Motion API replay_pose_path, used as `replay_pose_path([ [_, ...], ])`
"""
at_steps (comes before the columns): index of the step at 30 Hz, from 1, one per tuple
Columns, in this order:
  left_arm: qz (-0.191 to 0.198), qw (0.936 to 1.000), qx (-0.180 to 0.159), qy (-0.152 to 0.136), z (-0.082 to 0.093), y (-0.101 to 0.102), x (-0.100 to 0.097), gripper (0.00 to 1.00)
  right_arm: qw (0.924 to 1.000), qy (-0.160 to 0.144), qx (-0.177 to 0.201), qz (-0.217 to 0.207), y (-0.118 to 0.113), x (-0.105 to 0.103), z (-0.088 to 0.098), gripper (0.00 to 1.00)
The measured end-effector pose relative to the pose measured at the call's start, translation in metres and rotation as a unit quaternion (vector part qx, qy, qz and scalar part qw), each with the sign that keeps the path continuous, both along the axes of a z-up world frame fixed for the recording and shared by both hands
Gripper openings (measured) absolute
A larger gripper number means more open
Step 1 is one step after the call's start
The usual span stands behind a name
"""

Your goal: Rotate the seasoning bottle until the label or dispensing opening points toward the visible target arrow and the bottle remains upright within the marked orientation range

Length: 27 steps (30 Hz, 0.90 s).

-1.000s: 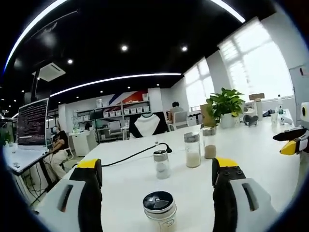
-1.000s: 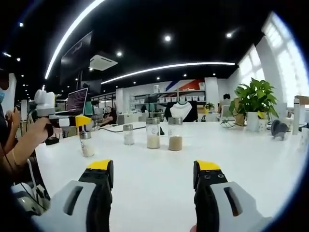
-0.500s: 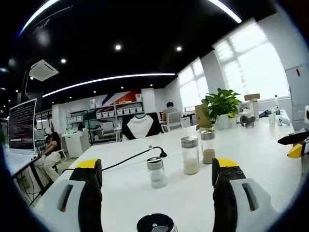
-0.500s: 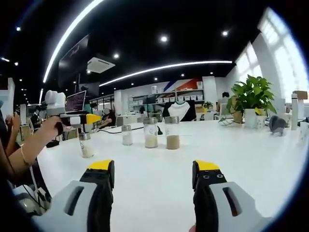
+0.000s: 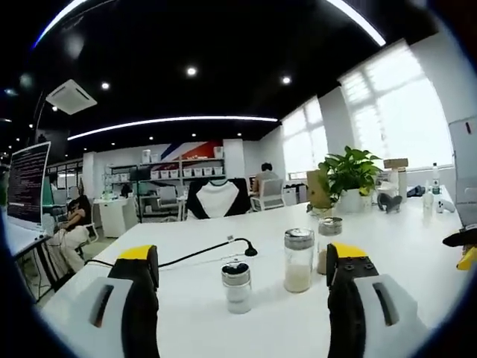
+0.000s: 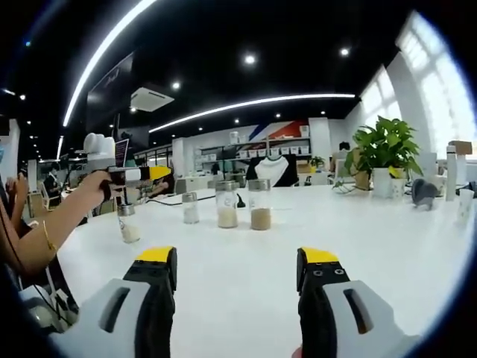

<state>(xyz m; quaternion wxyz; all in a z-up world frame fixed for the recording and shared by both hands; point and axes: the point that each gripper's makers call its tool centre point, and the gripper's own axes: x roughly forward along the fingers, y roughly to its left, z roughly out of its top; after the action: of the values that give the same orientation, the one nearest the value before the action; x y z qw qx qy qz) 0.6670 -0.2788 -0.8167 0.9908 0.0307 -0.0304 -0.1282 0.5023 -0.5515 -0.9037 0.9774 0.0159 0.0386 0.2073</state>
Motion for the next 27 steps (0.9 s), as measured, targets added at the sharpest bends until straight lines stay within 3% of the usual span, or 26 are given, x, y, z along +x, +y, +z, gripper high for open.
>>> replay_pose_path([
  [3, 0.005, 1.0, 0.003, 0.0, 0.0, -0.002, 0.015, 0.98, 1.0, -0.001, -0.002, -0.003, -0.002, 0.001, 0.001, 0.65],
  [5, 0.016, 0.9998, 0.003, 0.014, -0.007, 0.0, 0.026, 0.97, 1.0, -0.002, -0.002, -0.004, -0.004, 0.001, 0.002, 0.65],
  [10, 0.023, 0.9991, -0.02, 0.029, -0.016, -0.002, 0.043, 0.97, 1.0, 0.002, 0.003, -0.009, -0.008, 0.001, 0.001, 0.65],
  [13, 0.027, 0.9983, -0.022, 0.046, -0.023, -0.005, 0.049, 0.94, 0.9999, 0.002, 0.001, -0.014, -0.011, 0.001, 0.002, 0.65],
  [16, 0.036, 0.9974, -0.047, 0.042, -0.023, -0.005, 0.053, 0.92, 0.9998, 0.004, 0.0, -0.017, -0.013, 0.004, 0.001, 0.65],
  [24, 0.061, 0.996, -0.033, 0.056, -0.038, -0.001, 0.067, 0.85, 0.9999, -0.002, -0.001, -0.015, -0.01, 0.008, 0.007, 0.65],
  [27, 0.058, 0.9956, -0.042, 0.059, -0.042, -0.003, 0.074, 0.85, 0.9998, -0.001, -0.004, -0.02, -0.012, 0.009, 0.008, 0.65],
])
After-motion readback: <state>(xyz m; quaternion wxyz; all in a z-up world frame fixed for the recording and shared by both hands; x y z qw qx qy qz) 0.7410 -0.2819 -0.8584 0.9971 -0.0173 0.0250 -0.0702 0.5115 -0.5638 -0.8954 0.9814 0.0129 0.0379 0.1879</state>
